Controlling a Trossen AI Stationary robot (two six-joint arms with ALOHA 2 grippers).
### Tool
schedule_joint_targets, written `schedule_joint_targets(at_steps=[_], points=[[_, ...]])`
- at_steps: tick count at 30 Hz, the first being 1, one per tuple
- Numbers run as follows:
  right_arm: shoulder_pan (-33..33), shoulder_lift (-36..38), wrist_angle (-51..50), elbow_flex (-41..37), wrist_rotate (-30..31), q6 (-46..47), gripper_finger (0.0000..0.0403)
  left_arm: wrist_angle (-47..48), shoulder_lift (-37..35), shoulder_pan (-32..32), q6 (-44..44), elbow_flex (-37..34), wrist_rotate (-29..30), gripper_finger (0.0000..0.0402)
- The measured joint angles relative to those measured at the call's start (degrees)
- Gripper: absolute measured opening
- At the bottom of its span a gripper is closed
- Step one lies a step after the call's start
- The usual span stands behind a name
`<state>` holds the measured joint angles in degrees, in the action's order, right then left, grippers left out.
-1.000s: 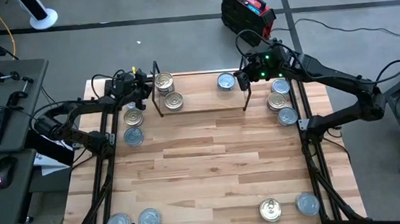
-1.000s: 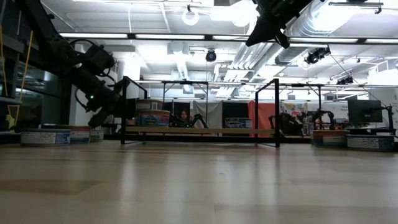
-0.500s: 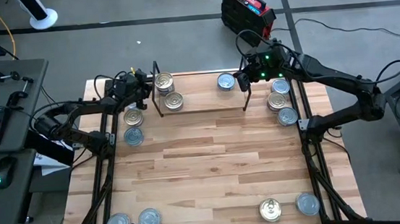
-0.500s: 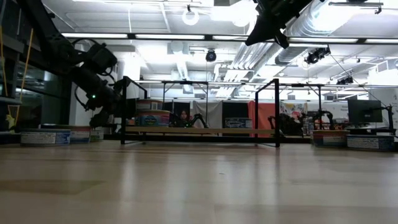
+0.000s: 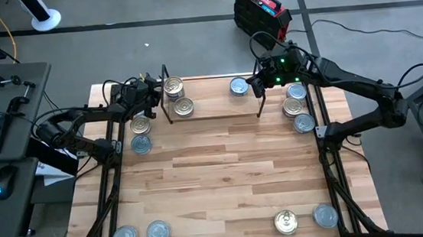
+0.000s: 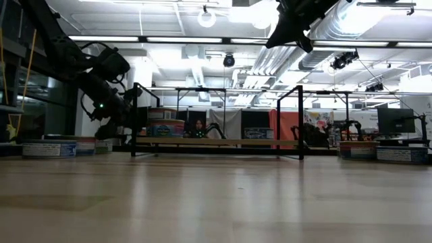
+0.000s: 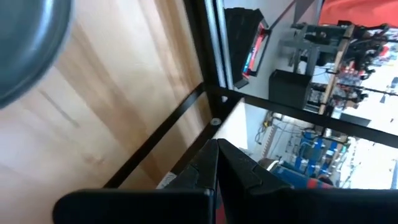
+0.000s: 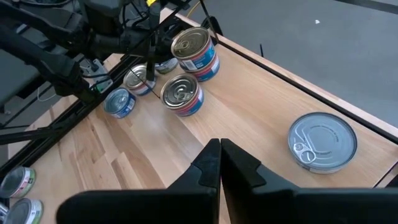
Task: Stack canned seafood by type on shelf
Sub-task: Adjust the stacked blue pink tuna cans on the shelf
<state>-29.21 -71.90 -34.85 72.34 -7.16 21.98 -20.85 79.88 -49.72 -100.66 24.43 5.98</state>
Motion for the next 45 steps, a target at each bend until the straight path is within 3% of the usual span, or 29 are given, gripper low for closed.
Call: schedule_joint_targets(at_steps=[31,39,45], points=[[0.0,0.0,3.0,0.0,0.0,0.5,0.0,-0.4,0.0,1.6,2.9,1.7,4.7,0.0],[0.0,0.0,3.0,0.0,-0.1,1.5,0.0,1.3,8.4,2.8,2.8,6.6,2.5,0.0],[0.0,0.0,3.0,0.0,-0.3,1.6,0.0,0.7,9.9,3.2,3.1,8.3,3.3,0.0]])
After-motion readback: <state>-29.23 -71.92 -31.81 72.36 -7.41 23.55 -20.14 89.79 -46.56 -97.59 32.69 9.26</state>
